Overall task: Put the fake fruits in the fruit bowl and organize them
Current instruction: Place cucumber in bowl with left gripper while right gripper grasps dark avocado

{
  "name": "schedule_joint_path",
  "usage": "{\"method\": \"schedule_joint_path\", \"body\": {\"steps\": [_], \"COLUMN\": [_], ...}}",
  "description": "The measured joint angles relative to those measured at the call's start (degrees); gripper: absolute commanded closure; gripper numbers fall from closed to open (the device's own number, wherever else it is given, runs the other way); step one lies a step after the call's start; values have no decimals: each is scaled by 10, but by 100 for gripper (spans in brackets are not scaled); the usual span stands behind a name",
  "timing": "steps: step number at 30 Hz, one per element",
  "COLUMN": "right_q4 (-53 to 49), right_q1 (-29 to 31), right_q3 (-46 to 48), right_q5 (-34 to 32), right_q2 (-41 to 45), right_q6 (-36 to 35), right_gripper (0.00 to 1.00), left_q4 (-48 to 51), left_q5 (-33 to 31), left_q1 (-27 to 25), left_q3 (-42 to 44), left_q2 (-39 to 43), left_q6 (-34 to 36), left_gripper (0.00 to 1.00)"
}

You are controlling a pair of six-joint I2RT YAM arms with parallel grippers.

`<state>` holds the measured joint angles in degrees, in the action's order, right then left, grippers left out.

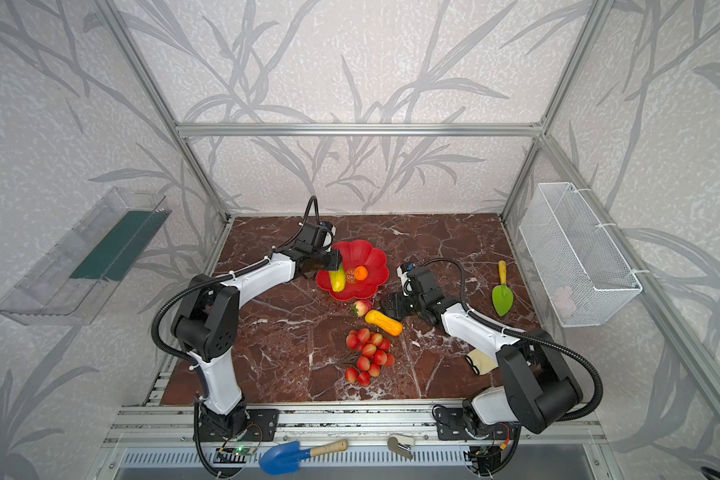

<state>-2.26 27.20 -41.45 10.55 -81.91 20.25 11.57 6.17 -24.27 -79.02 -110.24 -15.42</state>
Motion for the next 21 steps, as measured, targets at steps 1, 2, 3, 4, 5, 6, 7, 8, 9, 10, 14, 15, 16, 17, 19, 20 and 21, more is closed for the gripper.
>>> {"method": "schedule_joint_path", "body": {"steps": [1, 2, 3, 4, 5, 6, 7, 8, 9, 10, 14, 15, 16, 17, 19, 20, 21], "right_q4": [4, 9, 12, 16, 22, 26, 30, 34, 38, 42, 59, 60, 62, 64, 64, 64, 64], "right_q1": [1, 1, 1, 1, 1, 1, 1, 1, 1, 2, 3, 4, 4, 4, 4, 4, 4], "right_q3": [0, 1, 1, 1, 1, 1, 1, 1, 1, 1, 1, 0, 1, 0, 0, 0, 0], "right_q5": [1, 1, 1, 0, 0, 0, 0, 0, 0, 0, 1, 0, 0, -2, -6, -10, -14], "right_q2": [-8, -14, -20, -27, -35, -42, -49, -57, -63, -70, -89, -92, -96, -99, -104, -104, -103], "right_q6": [3, 6, 8, 10, 11, 12, 13, 14, 14, 15, 18, 18, 17, 17, 17, 15, 13], "right_gripper": [17, 18, 18, 19, 20, 20, 21, 21, 22, 23, 29, 31, 34, 39, 47, 51, 55], "left_q4": [2, 4, 5, 6, 8, 9, 9, 9, 10, 10, 9, 9, 9, 9, 6, 0, -9], "left_q5": [0, 0, 0, 0, 0, 0, 0, 0, 1, 3, 10, 10, 11, 12, 10, 7, 4], "left_q1": [0, 0, 0, 0, 0, 1, 1, 2, 3, 4, 5, 6, 7, 8, 9, 9, 9], "left_q3": [-8, -14, -17, -20, -22, -23, -24, -24, -25, -26, -34, -34, -34, -34, -32, -27, -19], "left_q2": [-10, -18, -24, -29, -34, -36, -38, -39, -40, -40, -38, -35, -29, -20, 6, 25, 47], "left_q6": [0, -1, -2, -3, -5, -7, -9, -11, -12, -13, -21, -23, -24, -24, -26, -27, -28], "left_gripper": [61, 59, 55, 49, 43, 39, 37, 35, 34, 34, 31, 31, 30, 30, 29, 28, 27]}}
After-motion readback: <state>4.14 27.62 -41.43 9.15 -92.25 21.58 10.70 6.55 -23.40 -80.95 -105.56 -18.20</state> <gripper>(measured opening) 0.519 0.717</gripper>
